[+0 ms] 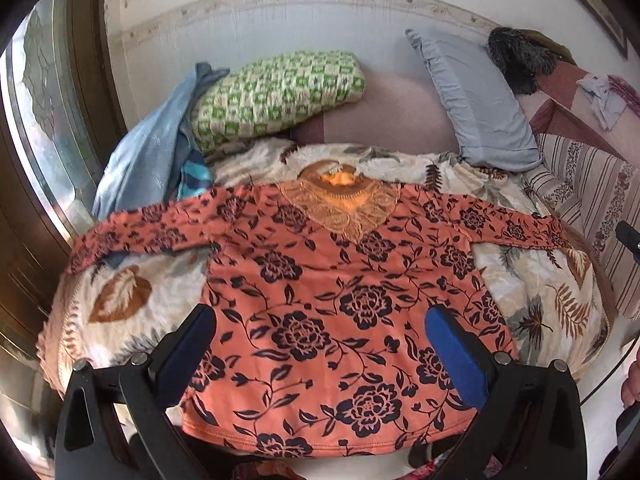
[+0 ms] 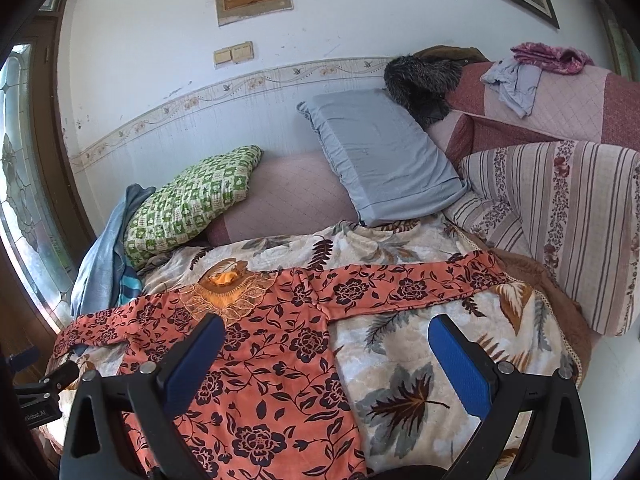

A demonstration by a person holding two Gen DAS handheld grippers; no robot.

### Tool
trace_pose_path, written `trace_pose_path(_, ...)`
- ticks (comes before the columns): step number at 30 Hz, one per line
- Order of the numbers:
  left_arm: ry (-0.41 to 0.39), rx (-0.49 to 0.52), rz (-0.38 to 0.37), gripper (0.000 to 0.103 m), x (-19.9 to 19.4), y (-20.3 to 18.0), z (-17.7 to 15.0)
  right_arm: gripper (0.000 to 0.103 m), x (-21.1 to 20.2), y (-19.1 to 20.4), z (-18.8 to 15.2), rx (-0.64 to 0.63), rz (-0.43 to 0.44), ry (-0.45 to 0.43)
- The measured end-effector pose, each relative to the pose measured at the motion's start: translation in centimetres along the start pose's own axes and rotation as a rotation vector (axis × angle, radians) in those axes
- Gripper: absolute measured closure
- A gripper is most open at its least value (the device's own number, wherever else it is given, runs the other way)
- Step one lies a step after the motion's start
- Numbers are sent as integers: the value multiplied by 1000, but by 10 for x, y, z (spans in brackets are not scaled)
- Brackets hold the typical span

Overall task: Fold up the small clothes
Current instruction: 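Grasp the sleeve cuff with the right gripper and fold it across the shirt body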

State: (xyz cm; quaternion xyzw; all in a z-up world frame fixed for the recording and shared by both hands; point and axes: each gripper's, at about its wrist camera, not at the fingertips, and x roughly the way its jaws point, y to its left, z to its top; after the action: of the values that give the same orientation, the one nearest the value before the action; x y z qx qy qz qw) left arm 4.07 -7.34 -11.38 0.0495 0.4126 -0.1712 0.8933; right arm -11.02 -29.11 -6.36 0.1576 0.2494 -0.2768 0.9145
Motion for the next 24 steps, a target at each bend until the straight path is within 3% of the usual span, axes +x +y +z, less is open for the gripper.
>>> trace_pose_path(6, 187, -138, -23, 0, 68, 29, -37, 0, 84, -96, -10, 212, -14, 94)
trace_pose_path(9, 241, -196, -37, 0, 84, 33, -55, 0, 131, -148, -19, 384, 34, 126)
trace_pose_path(12, 200, -230, -33, 0, 76, 29, -66, 0, 179, -191, -23, 500, 41, 150)
trace_pose_path(18, 116, -229, -170, 0, 62, 8, -67, 6, 256, -266, -15, 699, 32, 140)
trace_pose_path(24, 178, -63, -225, 0, 69, -31, -71, 15, 305, -333, -23, 936, 35, 139)
